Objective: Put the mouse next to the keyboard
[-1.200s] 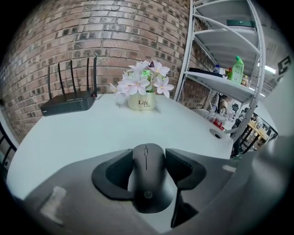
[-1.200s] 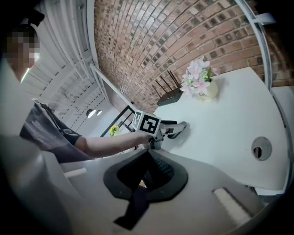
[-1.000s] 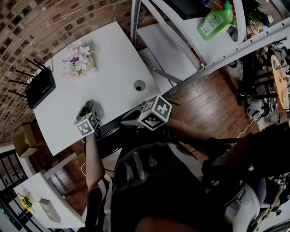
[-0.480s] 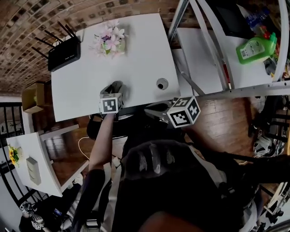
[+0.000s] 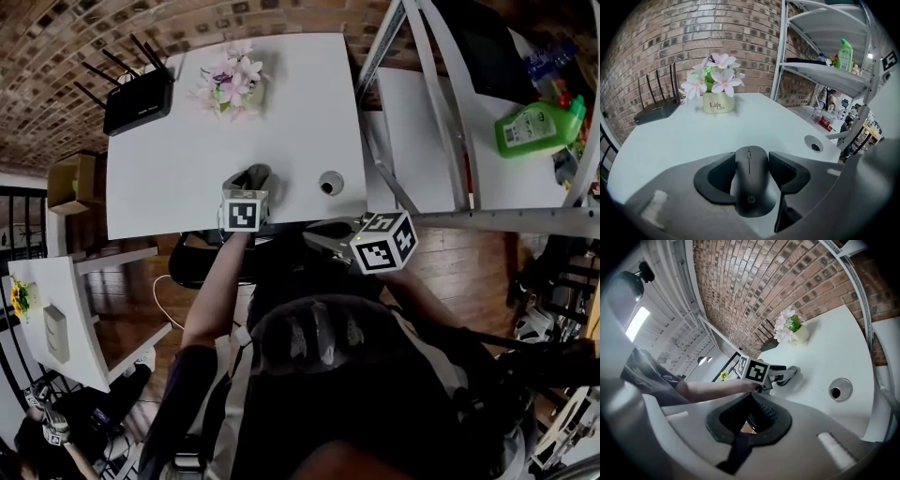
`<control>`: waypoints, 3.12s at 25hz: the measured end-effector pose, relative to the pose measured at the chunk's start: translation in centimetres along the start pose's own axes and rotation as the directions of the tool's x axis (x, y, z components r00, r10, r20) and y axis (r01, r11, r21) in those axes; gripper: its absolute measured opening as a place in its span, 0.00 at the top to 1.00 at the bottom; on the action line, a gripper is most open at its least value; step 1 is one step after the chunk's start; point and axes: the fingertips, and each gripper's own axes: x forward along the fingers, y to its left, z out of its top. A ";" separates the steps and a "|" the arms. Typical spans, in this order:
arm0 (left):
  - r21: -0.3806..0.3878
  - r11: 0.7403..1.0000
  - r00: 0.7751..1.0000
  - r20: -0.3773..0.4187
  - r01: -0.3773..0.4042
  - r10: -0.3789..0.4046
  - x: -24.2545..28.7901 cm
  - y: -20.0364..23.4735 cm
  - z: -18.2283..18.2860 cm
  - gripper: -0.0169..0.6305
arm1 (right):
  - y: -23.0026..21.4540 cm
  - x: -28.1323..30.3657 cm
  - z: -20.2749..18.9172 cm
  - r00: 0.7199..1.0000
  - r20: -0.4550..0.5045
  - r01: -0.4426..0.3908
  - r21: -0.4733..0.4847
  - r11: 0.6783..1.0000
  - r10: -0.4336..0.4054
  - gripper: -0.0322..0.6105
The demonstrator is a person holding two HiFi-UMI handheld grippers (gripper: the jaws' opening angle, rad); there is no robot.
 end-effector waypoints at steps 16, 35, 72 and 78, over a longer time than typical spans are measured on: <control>0.050 0.999 1.000 -0.008 0.010 -0.009 2.3 -4.4 2.2 0.62 | -1.7 -2.8 -1.0 1.000 -0.012 -0.014 -0.001 1.000 0.014 0.94; 0.153 0.982 0.994 -0.025 0.110 -0.108 3.5 -8.1 2.1 0.62 | -1.7 -2.3 -1.1 1.000 -0.005 -0.020 0.009 1.000 0.020 0.94; 0.260 0.953 0.987 -0.061 0.156 -0.145 3.8 -12.3 2.8 0.62 | -2.1 -3.2 -2.2 1.000 0.021 -0.020 0.034 0.999 0.019 0.94; 0.266 0.953 0.989 -0.064 0.144 -0.132 3.8 -12.3 2.8 0.62 | -1.9 -3.3 -2.2 0.999 0.024 -0.030 0.028 0.999 0.030 0.94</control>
